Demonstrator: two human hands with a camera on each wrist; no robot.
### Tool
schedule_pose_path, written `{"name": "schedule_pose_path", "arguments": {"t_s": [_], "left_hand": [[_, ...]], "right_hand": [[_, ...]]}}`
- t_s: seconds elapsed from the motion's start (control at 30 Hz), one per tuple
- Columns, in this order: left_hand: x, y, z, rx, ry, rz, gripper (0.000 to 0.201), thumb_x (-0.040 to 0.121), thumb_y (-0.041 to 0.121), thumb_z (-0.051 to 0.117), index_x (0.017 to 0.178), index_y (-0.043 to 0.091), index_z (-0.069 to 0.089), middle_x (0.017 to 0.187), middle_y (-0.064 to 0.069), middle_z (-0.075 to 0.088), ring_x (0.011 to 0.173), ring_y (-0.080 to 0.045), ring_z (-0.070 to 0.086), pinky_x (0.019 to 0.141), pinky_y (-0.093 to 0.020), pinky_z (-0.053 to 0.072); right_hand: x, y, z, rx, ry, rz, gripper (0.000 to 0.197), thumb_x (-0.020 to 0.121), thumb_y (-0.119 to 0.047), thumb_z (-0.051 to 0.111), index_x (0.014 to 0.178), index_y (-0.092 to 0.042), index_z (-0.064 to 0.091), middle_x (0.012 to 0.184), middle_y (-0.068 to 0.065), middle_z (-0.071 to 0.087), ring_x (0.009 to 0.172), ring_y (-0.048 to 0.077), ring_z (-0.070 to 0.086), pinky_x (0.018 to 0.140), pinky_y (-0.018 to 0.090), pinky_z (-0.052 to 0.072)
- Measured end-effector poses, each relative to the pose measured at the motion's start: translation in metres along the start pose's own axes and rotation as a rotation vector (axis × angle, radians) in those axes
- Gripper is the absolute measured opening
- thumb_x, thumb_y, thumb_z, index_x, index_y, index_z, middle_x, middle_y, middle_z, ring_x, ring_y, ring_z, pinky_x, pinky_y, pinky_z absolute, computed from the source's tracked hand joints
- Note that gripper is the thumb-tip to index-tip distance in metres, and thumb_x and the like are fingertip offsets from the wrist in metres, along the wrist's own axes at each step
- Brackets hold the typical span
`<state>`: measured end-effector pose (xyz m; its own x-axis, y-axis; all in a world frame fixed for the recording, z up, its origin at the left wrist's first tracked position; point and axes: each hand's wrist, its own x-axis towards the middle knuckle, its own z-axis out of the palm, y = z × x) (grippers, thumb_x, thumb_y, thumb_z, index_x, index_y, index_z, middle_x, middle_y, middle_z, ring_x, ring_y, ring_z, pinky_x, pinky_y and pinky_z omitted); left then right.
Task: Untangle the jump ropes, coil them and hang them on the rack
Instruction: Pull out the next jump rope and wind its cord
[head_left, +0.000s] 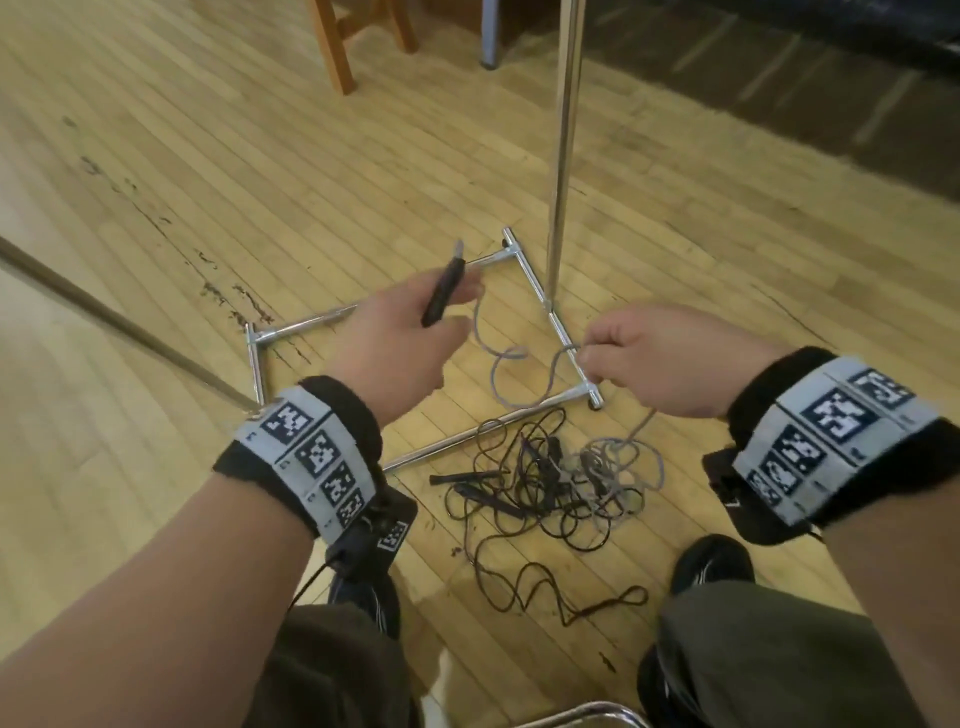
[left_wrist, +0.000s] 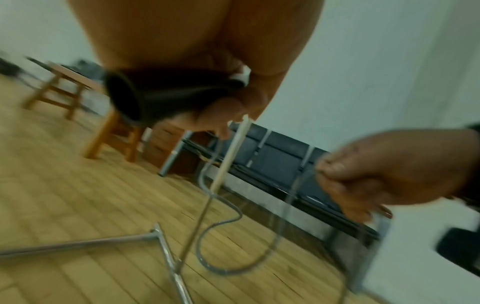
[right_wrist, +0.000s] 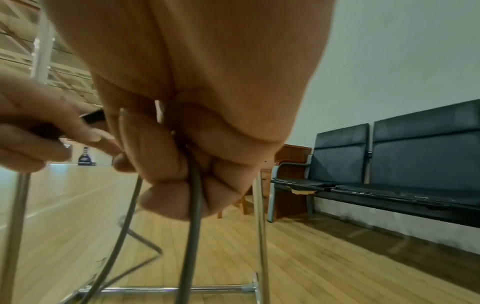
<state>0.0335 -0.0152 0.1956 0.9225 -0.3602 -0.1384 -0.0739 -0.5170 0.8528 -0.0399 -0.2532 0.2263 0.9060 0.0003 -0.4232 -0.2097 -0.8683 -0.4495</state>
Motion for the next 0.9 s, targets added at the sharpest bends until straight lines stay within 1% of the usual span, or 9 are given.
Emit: {"name": "schedule_pose_path", "arguments": {"t_s": [0.1, 0.2, 0.33, 0.43, 0.53, 0.67, 0.73, 0.8, 0.9], "left_hand": [[-0.006, 0.015, 0.024, -0.058, -0.264, 0.086, 0.032, 0.102, 0.020, 0.062, 0.127, 0.038, 0.070, 0.090, 0.023, 0.076, 0.048, -0.009, 0.060, 0.046, -0.017, 0.046], [-0.001, 0.015, 0.025, -0.039, -0.351, 0.068, 0.011, 0.105, 0.029, 0.061, 0.107, 0.028, 0.072, 0.067, 0.006, 0.068, 0.047, -0.010, 0.055, 0.047, -0.023, 0.045], [0.004, 0.011, 0.019, -0.011, -0.314, 0.055, 0.023, 0.100, 0.038, 0.070, 0.093, 0.016, 0.069, 0.056, 0.012, 0.049, 0.048, -0.010, 0.045, 0.053, -0.031, 0.042], [0.004, 0.009, 0.014, 0.047, -0.209, 0.087, 0.024, 0.098, 0.042, 0.072, 0.087, 0.021, 0.067, 0.051, 0.016, 0.049, 0.045, -0.005, 0.045, 0.047, -0.024, 0.042], [0.006, 0.001, 0.002, -0.002, -0.089, 0.025, 0.023, 0.099, 0.045, 0.068, 0.086, 0.026, 0.066, 0.053, 0.016, 0.049, 0.048, -0.008, 0.045, 0.050, -0.027, 0.045], [0.015, -0.016, -0.033, -0.243, 0.226, -0.179, 0.020, 0.100, 0.042, 0.067, 0.092, 0.024, 0.070, 0.065, 0.010, 0.053, 0.056, -0.011, 0.046, 0.060, -0.037, 0.048], [0.015, -0.027, -0.050, -0.231, 0.354, -0.255, 0.019, 0.099, 0.040, 0.067, 0.096, 0.022, 0.071, 0.072, 0.006, 0.060, 0.057, -0.013, 0.051, 0.064, -0.039, 0.053], [0.011, -0.034, -0.055, -0.038, 0.329, -0.285, 0.016, 0.102, 0.038, 0.063, 0.107, 0.025, 0.071, 0.086, 0.004, 0.071, 0.059, -0.015, 0.060, 0.065, -0.037, 0.060], [0.003, -0.028, -0.037, 0.180, 0.114, -0.207, 0.027, 0.107, 0.040, 0.055, 0.133, 0.040, 0.064, 0.100, 0.010, 0.073, 0.060, -0.008, 0.069, 0.052, -0.019, 0.056]], "right_hand": [[0.004, -0.020, 0.004, 0.016, -0.026, -0.081, 0.024, 0.100, -0.037, 0.055, 0.080, -0.027, 0.066, 0.067, -0.008, 0.059, 0.057, 0.007, 0.052, 0.050, 0.026, 0.034], [0.008, -0.027, 0.003, 0.082, -0.078, -0.130, 0.022, 0.097, -0.031, 0.055, 0.082, -0.026, 0.070, 0.063, -0.006, 0.056, 0.053, 0.008, 0.048, 0.047, 0.025, 0.037], [0.009, -0.024, 0.008, 0.215, -0.106, -0.135, 0.021, 0.097, -0.032, 0.059, 0.082, -0.019, 0.067, 0.056, -0.009, 0.048, 0.049, 0.007, 0.044, 0.053, 0.032, 0.040], [0.010, -0.018, 0.013, 0.300, -0.114, -0.120, 0.022, 0.100, -0.033, 0.057, 0.082, -0.026, 0.066, 0.059, -0.008, 0.054, 0.055, 0.008, 0.051, 0.062, 0.036, 0.048], [0.015, 0.000, 0.017, 0.279, -0.097, -0.047, 0.024, 0.102, -0.034, 0.054, 0.084, -0.026, 0.067, 0.060, -0.009, 0.059, 0.054, 0.004, 0.056, 0.065, 0.031, 0.051], [0.019, 0.041, 0.024, 0.156, -0.163, 0.119, 0.026, 0.104, -0.032, 0.053, 0.088, -0.016, 0.067, 0.064, -0.004, 0.059, 0.060, 0.010, 0.059, 0.078, 0.042, 0.060], [0.018, 0.059, 0.027, 0.157, -0.204, 0.219, 0.029, 0.106, -0.031, 0.052, 0.087, -0.012, 0.065, 0.066, -0.002, 0.060, 0.063, 0.013, 0.059, 0.081, 0.040, 0.059], [0.016, 0.065, 0.028, 0.044, -0.241, 0.287, 0.033, 0.107, -0.033, 0.048, 0.087, -0.012, 0.065, 0.071, 0.001, 0.066, 0.066, 0.015, 0.061, 0.075, 0.037, 0.055], [0.015, 0.044, 0.023, -0.090, -0.227, 0.235, 0.034, 0.106, -0.036, 0.046, 0.083, -0.019, 0.065, 0.070, -0.001, 0.065, 0.066, 0.015, 0.063, 0.060, 0.032, 0.046]]}}
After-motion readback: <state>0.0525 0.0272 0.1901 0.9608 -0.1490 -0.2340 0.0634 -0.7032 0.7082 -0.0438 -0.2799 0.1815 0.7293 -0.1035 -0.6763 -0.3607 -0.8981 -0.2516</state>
